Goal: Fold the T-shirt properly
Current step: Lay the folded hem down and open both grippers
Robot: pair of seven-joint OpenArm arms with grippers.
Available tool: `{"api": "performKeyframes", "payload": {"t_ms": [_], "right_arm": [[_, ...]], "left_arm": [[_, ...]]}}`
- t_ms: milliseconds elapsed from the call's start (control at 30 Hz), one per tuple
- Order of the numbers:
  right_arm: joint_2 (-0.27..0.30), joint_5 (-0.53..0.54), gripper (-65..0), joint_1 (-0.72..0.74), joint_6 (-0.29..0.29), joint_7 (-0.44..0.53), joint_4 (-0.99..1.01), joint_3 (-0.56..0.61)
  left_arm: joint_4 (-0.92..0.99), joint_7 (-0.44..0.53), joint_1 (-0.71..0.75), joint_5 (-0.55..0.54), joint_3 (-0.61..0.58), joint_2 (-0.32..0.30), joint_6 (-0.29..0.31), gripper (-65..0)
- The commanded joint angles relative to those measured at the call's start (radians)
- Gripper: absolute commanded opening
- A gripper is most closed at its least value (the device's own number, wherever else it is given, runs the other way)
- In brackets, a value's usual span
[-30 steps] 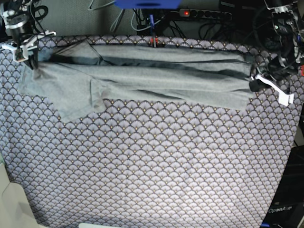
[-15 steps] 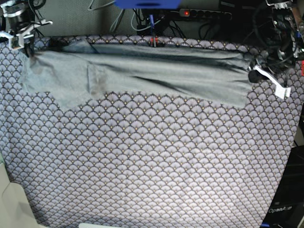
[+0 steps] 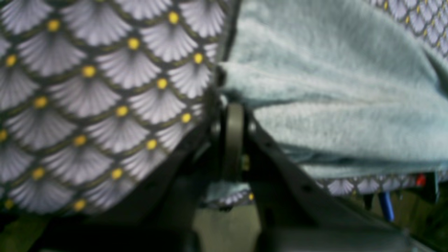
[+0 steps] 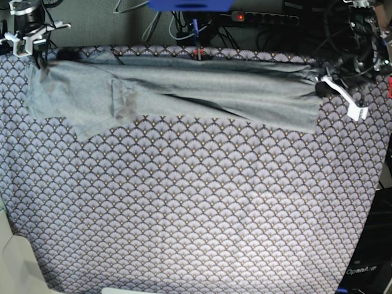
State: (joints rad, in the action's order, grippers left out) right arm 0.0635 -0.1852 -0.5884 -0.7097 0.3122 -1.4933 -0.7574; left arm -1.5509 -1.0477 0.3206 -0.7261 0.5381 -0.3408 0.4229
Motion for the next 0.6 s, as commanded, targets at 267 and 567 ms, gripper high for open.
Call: {"api": "performKeyframes", "payload": {"t_ms": [267,567], "right_arm": [[0.009,0.017,-51.6,-0.003,0.012,0.023,-0.013,-0.012],[0.016,0.016,-43.7,-0.008,0.012,0.023,-0.016,-0.073]], "left_arm": [[-0.023,0.014,0.005,-0.016,0.014,-0.014,0.004,-39.8],[-0.024,0.008,-0.001,-0.02,0.015,-0.016,0.004,-41.6]]}}
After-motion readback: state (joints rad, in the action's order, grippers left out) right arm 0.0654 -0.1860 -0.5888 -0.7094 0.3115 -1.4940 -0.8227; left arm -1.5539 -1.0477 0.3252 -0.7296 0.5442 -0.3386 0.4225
